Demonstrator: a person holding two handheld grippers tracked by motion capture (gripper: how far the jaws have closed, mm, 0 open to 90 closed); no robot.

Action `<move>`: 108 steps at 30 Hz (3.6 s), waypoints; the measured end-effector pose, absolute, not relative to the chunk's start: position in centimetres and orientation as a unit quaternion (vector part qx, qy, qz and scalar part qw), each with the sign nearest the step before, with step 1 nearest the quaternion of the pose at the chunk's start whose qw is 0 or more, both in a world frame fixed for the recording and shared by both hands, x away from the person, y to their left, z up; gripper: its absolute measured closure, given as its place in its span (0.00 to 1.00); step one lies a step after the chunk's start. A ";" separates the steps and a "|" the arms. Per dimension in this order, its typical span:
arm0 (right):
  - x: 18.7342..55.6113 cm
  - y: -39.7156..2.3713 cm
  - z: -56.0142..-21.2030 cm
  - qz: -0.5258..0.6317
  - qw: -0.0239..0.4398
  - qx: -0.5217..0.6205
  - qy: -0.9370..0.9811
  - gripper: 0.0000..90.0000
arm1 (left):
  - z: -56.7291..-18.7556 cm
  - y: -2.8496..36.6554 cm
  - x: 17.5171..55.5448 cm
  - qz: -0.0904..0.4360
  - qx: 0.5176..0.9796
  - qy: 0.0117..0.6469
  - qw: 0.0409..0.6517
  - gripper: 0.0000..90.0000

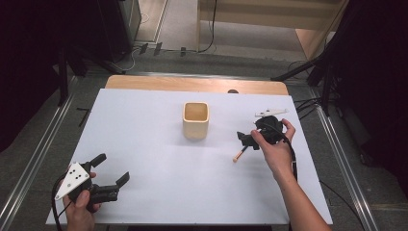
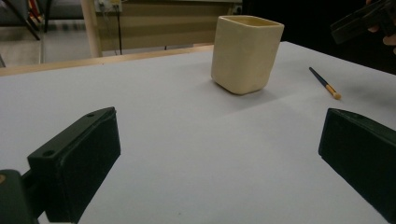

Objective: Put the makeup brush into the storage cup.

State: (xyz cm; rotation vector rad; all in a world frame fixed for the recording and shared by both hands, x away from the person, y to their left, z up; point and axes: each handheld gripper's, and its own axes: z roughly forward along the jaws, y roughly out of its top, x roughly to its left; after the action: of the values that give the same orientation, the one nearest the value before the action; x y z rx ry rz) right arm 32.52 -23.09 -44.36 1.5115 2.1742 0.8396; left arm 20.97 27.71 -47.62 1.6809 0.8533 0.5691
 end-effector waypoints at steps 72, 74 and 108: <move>34.9 -21.9 -48.2 0.090 0.057 0.654 0.749 0.94 | -47.4 25.7 22.3 0.220 0.718 0.360 0.554 0.00; 34.4 -21.9 -48.0 0.104 0.064 0.650 0.750 0.94 | -47.1 25.3 22.5 0.219 0.722 0.356 0.552 0.00; 26.9 -22.0 -44.5 0.310 0.224 0.556 0.738 0.94 | -45.4 17.4 26.9 0.152 0.749 0.303 0.570 0.00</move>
State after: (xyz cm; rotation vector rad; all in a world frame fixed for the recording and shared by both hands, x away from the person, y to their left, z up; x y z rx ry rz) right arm 26.93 -21.98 -44.49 1.5341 2.0373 0.8548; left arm 26.86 17.44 -45.38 1.7573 0.7107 0.3575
